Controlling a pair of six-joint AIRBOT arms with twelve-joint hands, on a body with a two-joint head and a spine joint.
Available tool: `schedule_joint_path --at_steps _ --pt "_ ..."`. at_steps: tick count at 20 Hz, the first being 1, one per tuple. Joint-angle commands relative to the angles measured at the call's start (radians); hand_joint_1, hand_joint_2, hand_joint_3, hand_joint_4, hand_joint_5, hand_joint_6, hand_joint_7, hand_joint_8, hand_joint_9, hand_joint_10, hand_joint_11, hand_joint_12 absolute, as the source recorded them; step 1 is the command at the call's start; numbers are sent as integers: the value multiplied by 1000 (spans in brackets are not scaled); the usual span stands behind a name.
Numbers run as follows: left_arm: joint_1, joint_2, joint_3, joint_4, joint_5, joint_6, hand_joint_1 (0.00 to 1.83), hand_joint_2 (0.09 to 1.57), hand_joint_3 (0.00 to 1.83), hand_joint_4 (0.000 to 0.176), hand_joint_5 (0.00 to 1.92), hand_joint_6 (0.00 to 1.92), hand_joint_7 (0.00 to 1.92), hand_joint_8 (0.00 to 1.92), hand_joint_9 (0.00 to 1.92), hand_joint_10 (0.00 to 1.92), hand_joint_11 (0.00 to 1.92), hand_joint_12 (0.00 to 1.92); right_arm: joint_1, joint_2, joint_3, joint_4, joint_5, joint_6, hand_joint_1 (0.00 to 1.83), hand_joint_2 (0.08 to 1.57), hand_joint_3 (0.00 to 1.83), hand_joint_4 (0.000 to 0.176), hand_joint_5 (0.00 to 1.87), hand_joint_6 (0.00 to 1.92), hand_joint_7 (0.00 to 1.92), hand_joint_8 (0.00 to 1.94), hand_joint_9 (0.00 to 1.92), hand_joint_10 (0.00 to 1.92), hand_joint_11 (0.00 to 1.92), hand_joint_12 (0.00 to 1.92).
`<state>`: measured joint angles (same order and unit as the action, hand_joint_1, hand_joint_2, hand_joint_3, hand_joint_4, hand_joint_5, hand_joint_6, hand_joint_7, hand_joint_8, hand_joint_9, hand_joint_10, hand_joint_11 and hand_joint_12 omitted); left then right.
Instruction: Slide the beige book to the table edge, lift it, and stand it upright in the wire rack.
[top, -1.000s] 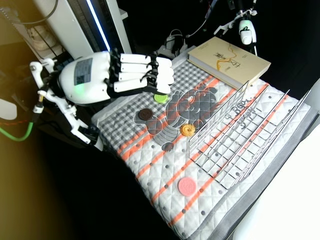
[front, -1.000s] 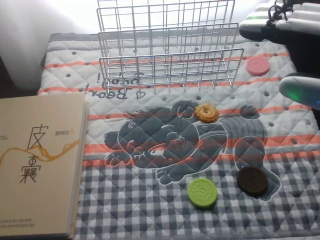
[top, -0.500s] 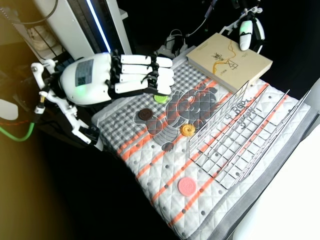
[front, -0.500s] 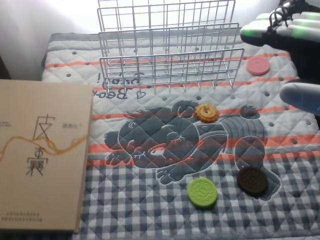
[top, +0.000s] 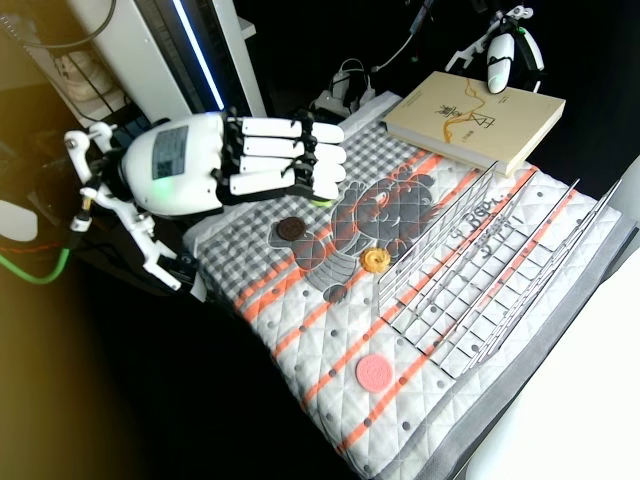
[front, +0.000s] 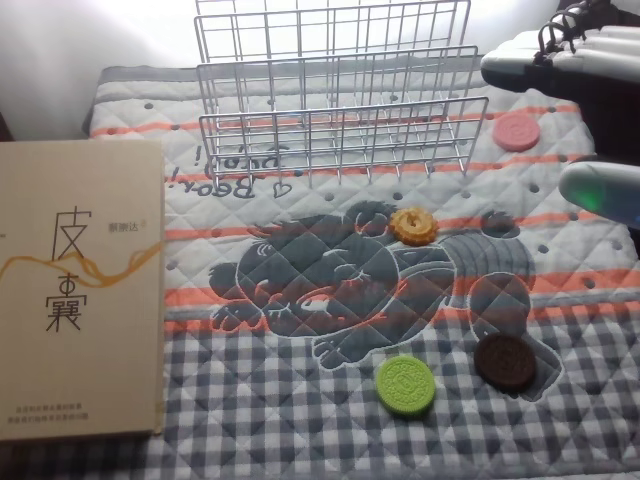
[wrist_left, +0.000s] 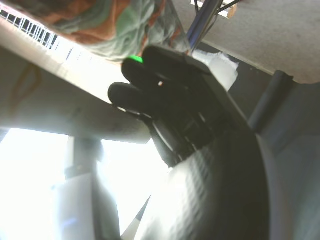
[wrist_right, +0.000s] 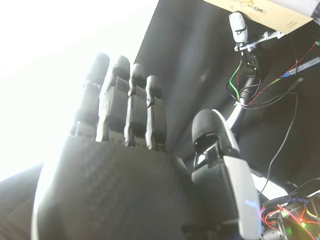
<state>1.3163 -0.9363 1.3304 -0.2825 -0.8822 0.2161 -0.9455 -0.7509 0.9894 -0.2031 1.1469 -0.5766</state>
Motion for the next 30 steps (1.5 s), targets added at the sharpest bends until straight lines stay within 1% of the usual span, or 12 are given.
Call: schedule_joint_path --at_steps 1,2,7,11,12,13,14,15,19,20,25,30 --pt "1 14 -5 -60 -133 12 1381 1070 0 0 982 770 1101 772 1068 1075 887 1068 6 -3 -1 37 113 3 140 1463 0 0 290 2 365 3 358 4 2 875" --pt "1 21 -16 -79 -163 26 1385 1089 7 0 914 911 1030 868 1027 1102 933 955 5 -3 -1 38 113 3 140 1466 0 0 286 0 368 2 362 4 0 882" --pt "-16 58 -63 -137 -361 72 1400 1050 1 0 1047 689 1110 764 1104 1002 1139 878 5 -2 -3 42 113 3 103 1474 3 0 273 0 350 2 355 5 0 923" --pt "-34 71 -86 -196 -513 87 1400 1053 0 0 1064 617 1132 755 1062 1088 1125 1055 5 -1 -5 45 114 3 98 1485 1 0 257 3 378 6 366 6 0 994" --pt "-40 74 -89 -208 -547 90 1405 1041 0 0 1181 361 1155 771 1073 1144 1092 1219 5 0 -5 47 114 3 99 1493 3 0 244 3 370 2 348 4 0 951" --pt "-47 76 -92 -215 -571 90 1323 1029 1 0 1216 367 1189 849 1153 1006 1083 1289 5 0 -5 48 114 3 77 1495 3 0 241 2 345 1 328 1 0 915" --pt "-55 77 -93 -218 -589 90 1293 1033 6 0 1146 570 1207 797 1224 839 1119 1175 5 0 -6 49 114 3 53 1493 2 0 247 3 343 1 335 4 0 934" --pt "-66 78 -93 -219 -603 91 1376 1058 6 0 1036 699 1102 835 1099 1057 1130 1141 5 -1 -6 49 114 3 50 1496 3 0 250 4 343 1 338 5 0 937" --pt "-177 69 -79 -200 -596 128 1390 1100 1 0 894 939 1014 930 1016 1196 1096 1163 5 -4 -4 55 114 3 40 1481 0 0 238 1 375 3 396 7 1 1042" --pt "-229 54 -62 -176 -576 131 1399 1079 0 0 940 832 1071 859 1089 1133 1095 1151 2 -4 -4 56 114 3 36 1474 0 0 240 2 369 1 400 7 2 1044" --pt "-461 -45 26 -60 -455 147 1387 1109 0 0 917 873 962 1026 997 1207 1054 1142 -50 -5 -5 93 163 3 116 1451 0 0 294 9 404 7 413 5 0 1054" --pt "-586 -111 77 -1 -405 148 1396 1072 0 0 1039 699 1033 899 1053 1111 1099 1069 -92 1 -8 130 195 3 188 1427 0 0 330 8 374 0 354 4 0 912"
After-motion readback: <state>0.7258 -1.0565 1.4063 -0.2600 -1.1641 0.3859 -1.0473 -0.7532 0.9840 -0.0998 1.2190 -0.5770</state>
